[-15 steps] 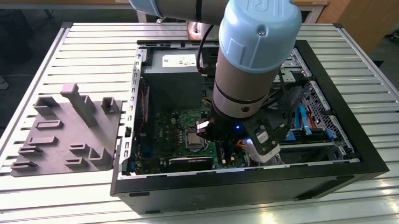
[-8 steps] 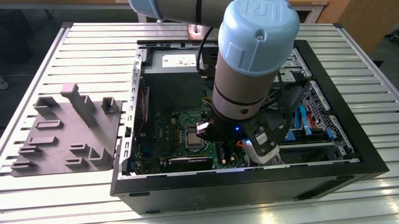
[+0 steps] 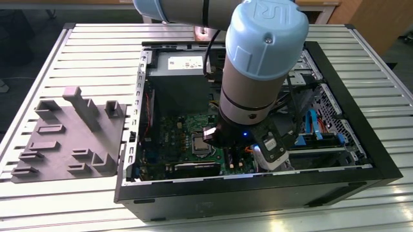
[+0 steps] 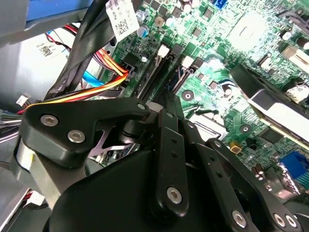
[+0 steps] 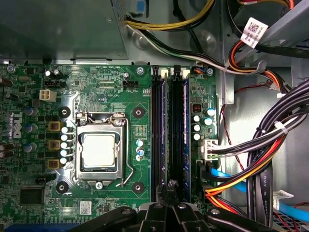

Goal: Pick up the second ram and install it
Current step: 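Press down the second ram until it locks into place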

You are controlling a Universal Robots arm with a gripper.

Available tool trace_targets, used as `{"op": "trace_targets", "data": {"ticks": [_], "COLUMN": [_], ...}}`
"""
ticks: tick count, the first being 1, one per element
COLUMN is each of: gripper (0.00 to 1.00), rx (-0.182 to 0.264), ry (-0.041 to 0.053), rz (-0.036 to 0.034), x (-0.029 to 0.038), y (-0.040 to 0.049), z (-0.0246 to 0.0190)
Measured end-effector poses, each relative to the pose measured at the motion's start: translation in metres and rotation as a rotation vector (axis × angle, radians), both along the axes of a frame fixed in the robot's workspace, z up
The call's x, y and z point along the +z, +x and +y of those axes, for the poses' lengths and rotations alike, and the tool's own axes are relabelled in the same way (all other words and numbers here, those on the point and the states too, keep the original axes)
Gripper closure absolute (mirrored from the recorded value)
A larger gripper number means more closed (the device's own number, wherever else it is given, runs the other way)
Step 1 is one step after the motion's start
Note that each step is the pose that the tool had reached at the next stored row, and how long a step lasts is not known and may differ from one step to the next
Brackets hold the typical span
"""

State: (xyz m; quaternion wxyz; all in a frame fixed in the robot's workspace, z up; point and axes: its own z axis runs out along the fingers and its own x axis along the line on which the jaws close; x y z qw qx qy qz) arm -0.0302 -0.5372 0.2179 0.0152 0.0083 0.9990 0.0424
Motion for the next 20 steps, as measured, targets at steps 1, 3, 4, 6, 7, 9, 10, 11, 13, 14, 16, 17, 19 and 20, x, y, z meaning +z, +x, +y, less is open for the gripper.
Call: {"op": "trace_targets", "data": {"ticks": [1, 3, 4, 6, 7, 9, 10, 11, 13, 14, 16, 17, 19, 20], "gripper": [0.89, 0.89, 0.89, 0.89, 0.89, 0.89, 0.89, 0.89, 0.89, 0.89, 0.89, 0.89, 0.89, 0.89], "rx": [0.000, 0.000, 0.000, 0.000, 0.000, 0.000, 0.000, 0.000, 0.000, 0.000, 0.000, 0.000, 0.000, 0.000], "ry": [0.0004, 0.0003, 0.0001, -0.0002, -0.0001, 0.0003, 0.0003, 0.0006, 0.0023, 0.0017, 0.0002, 0.0000, -0.0007, -0.0010], "rz": [-0.0001, -0.0001, 0.0000, 0.0000, 0.0000, -0.0001, -0.0001, -0.0002, -0.0008, -0.0006, -0.0002, -0.0002, -0.0002, -0.0002], "x": [-0.0002, -0.0006, -0.0009, -0.0011, -0.0011, -0.0013, -0.0013, -0.0009, 0.0008, 0.0026, 0.0069, 0.0088, 0.0130, 0.0147], "y": [0.0000, 0.0000, 0.0000, 0.0000, 0.0000, 0.0000, 0.0000, 0.0000, 0.0001, 0.0001, 0.0000, 0.0000, 0.0000, 0.0000], "z": [0.0000, 0.0000, 0.0000, 0.0000, 0.0000, 0.0000, 0.0000, 0.0001, 0.0003, 0.0003, 0.0001, 0.0001, 0.0001, 0.0001]}}
